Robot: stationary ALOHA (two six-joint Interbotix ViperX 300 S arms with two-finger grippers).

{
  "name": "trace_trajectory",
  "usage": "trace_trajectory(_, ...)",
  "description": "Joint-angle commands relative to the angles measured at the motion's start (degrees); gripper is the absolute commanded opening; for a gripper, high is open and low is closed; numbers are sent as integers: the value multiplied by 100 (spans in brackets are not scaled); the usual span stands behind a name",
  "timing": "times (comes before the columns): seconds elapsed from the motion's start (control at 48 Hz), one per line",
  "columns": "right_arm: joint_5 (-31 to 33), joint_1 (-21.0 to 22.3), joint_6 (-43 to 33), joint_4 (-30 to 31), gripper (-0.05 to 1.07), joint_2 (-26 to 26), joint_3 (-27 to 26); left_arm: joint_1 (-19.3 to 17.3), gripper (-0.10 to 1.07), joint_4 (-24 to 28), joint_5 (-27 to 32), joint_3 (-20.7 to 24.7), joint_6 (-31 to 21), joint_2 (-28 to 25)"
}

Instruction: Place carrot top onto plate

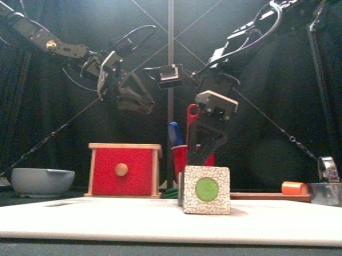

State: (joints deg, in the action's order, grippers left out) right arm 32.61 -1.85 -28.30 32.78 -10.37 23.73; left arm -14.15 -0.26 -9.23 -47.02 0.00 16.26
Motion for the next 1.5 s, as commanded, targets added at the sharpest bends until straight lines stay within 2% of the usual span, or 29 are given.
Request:
trace_trajectory(0.0,0,79,9,97,96,-18,-176,-18,76,-9,-44,26,9,132)
trace_trajectory(0.25,-35,334,35,220,92,-299,-229,-53,76,-9,-44,-290,9,615)
trace_trajectory(0.521,-88,527,62,229,82,-352,-334,-44,76,-9,-53,-659,18,1099)
trace_trajectory(0.938,-185,527,79,176,80,-668,-483,-62,76,0,-53,-773,18,1116)
trace_trajectory(1.146,-176,527,62,158,68,-668,-431,-70,76,9,-44,-782,18,1125)
trace_trajectory(1.479,-176,519,62,53,56,-606,-404,-70,76,-9,-53,-773,9,1125)
